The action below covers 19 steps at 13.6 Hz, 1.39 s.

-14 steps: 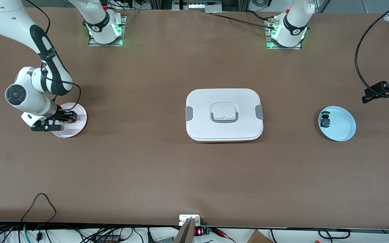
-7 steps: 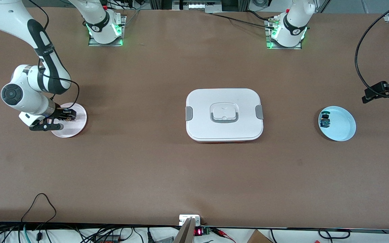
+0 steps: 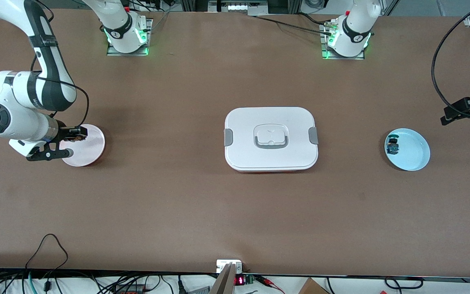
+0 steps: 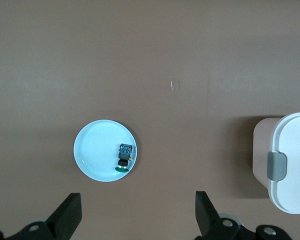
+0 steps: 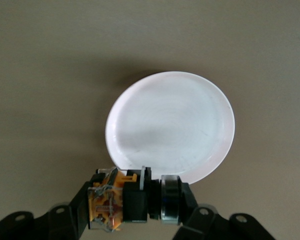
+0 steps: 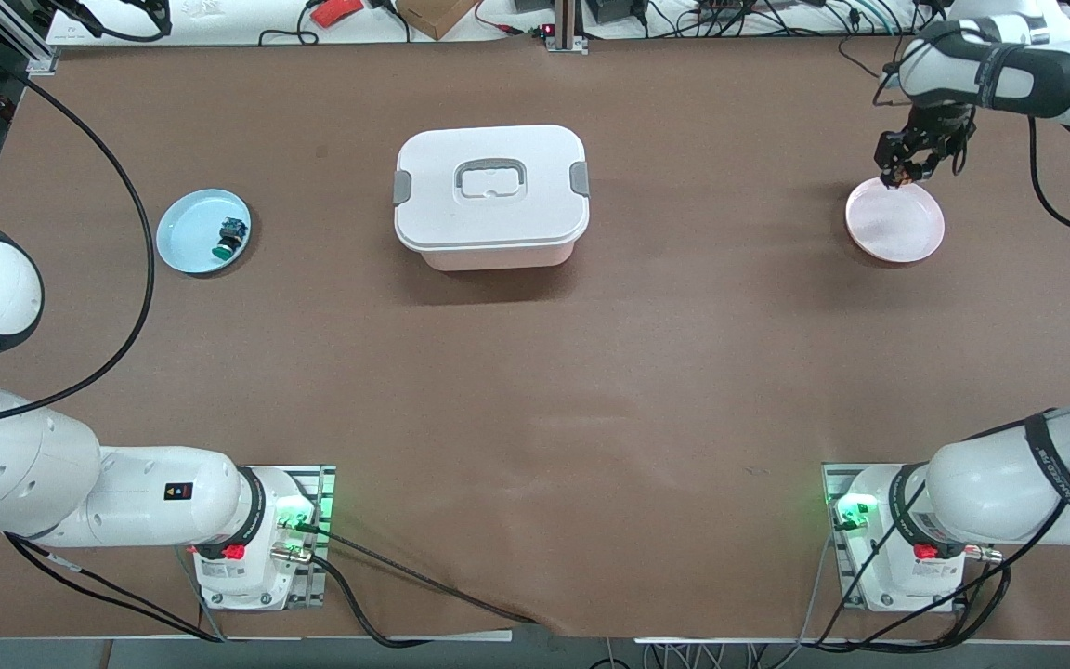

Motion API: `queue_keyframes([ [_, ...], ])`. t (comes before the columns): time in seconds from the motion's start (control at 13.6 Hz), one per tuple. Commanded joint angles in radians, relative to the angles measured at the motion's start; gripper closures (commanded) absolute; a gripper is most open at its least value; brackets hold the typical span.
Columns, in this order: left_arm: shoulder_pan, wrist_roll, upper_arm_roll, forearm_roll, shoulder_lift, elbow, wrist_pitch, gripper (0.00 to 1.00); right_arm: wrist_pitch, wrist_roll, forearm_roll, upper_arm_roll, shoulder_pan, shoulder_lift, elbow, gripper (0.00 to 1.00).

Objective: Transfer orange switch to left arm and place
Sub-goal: 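Carry the orange switch above the box while the left gripper approaches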

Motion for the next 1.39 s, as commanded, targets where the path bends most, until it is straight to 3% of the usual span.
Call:
queue_keyframes([
  [0.0,0.003,0.004,-0.007,-0.011,0.011,0.057,-0.027,0.0,-0.141,-0.009,0.086,0.037,0.01,-0.01,0.126,0.91],
  [0.22,0.003,0.005,-0.006,-0.095,0.01,0.071,-0.092,0.0,-0.218,-0.021,0.226,0.088,0.018,-0.024,0.227,0.97],
  [0.51,-0.009,0.008,-0.013,-0.109,0.025,0.057,-0.194,0.0,-0.217,-0.036,0.323,0.111,0.104,-0.081,0.266,1.0],
  [0.81,0.022,0.005,-0.009,-0.25,0.045,0.068,-0.349,0.0,-0.206,-0.061,0.556,0.162,0.125,-0.09,0.326,1.0],
  [1.03,0.11,0.004,-0.007,-0.611,0.089,0.057,-0.466,0.0,-0.121,-0.166,0.689,0.171,0.19,-0.09,0.347,1.0],
  [1.32,0.144,-0.007,-0.007,-1.033,0.181,0.007,-0.554,0.0,0.15,-0.399,0.742,0.238,0.274,-0.078,0.344,1.0],
])
